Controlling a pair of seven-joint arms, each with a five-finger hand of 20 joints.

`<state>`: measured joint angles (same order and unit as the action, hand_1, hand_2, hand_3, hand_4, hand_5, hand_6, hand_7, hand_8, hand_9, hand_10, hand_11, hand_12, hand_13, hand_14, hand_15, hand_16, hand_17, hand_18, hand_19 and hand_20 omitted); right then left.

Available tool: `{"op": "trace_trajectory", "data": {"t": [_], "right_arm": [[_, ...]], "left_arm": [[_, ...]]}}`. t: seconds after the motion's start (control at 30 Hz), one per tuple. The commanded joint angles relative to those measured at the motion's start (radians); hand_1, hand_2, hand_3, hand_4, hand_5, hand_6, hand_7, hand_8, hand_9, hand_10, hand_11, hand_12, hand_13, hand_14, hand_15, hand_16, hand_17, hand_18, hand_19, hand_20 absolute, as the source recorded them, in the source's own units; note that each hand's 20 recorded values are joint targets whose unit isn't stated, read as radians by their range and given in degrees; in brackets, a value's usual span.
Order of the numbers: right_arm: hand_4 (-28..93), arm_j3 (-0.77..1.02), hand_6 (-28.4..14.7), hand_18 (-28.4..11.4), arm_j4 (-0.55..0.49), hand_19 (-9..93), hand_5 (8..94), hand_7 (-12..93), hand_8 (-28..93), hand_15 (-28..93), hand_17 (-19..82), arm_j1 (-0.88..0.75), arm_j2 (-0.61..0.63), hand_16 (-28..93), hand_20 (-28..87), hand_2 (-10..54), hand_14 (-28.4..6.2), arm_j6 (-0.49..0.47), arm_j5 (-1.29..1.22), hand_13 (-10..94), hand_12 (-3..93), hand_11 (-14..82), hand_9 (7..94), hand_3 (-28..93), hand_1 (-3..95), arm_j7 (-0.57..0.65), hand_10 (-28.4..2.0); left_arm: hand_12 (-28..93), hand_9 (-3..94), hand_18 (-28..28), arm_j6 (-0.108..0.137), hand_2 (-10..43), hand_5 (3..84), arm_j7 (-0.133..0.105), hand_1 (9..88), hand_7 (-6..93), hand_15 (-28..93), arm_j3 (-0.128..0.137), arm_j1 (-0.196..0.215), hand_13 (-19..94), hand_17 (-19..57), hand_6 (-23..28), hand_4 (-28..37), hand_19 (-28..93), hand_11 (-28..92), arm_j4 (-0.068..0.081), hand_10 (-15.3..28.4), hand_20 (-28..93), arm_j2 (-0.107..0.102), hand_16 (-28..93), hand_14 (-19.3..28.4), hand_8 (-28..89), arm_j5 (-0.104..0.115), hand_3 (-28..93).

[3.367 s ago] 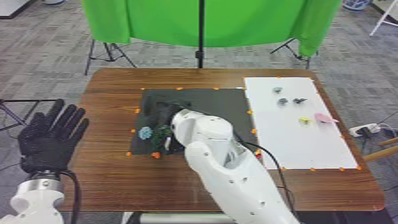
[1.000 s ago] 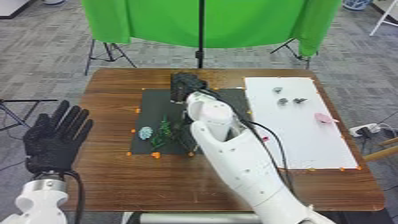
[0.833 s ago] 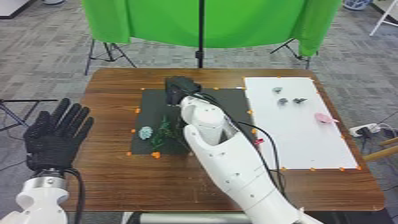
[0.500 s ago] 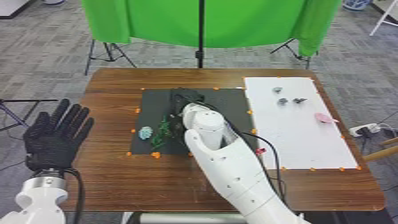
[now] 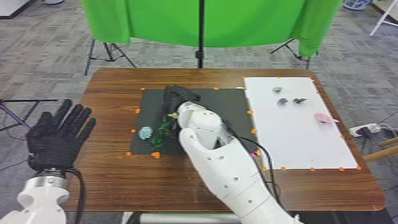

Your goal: Arrange flowers

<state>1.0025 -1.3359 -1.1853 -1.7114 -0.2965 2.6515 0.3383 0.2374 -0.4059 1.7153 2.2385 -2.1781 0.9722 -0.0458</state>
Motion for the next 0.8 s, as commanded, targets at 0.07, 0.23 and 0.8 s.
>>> {"op": "trace_trajectory", "data": {"t": [0.07, 0.23, 0.8], "right_arm": [[-28, -0.036, -2.9, -21.4, -0.108, 82, 62.4, 15, -12, 44, 29, 0.019, 0.073, 22, 40, -9.5, -11.5, -0.011, -0.115, 63, 16.4, 17.4, 67.5, 78, 44.6, 0.057, -14.4], [-28, 0.008, -4.1, -22.1, -0.284, 83, 60.4, 14, -11, 47, 29, -0.019, 0.218, 21, 40, -9.5, -13.1, -0.048, -0.192, 60, 16.4, 16.2, 64.5, 79, 40.4, 0.101, -16.4], [-28, 0.458, -6.3, -22.3, -0.492, 71, 50.7, 10, -9, 29, 18, -0.332, 0.648, 15, 31, -9.5, -17.9, -0.043, -0.256, 38, 13.7, 7.9, 44.8, 80, 38.1, 0.267, -18.4]], "left_arm": [[10, 37.8, 12.6, -0.009, 9.8, 43.2, 0.007, 27.1, 9.6, 18, 0.013, 0.03, 32, -4.7, 7.8, -28.3, 30, 17, 0.002, 13.7, 12, 0.028, -2, 12.5, -9, 0.005, 80], [10, 37.8, 12.6, -0.017, 9.8, 43.2, 0.014, 27.0, 9.7, 18, 0.027, 0.053, 32, -4.6, 7.8, -28.3, 29, 17, -0.004, 13.7, 12, 0.053, -2, 12.4, -9, -0.002, 80], [10, 37.7, 12.5, -0.018, 8.6, 43.1, -0.004, 27.8, 9.8, 18, 0.058, 0.085, 32, -4.5, 7.8, -28.3, 29, 17, -0.018, 13.6, 12, 0.062, -2, 12.4, -9, -0.019, 80]]}}
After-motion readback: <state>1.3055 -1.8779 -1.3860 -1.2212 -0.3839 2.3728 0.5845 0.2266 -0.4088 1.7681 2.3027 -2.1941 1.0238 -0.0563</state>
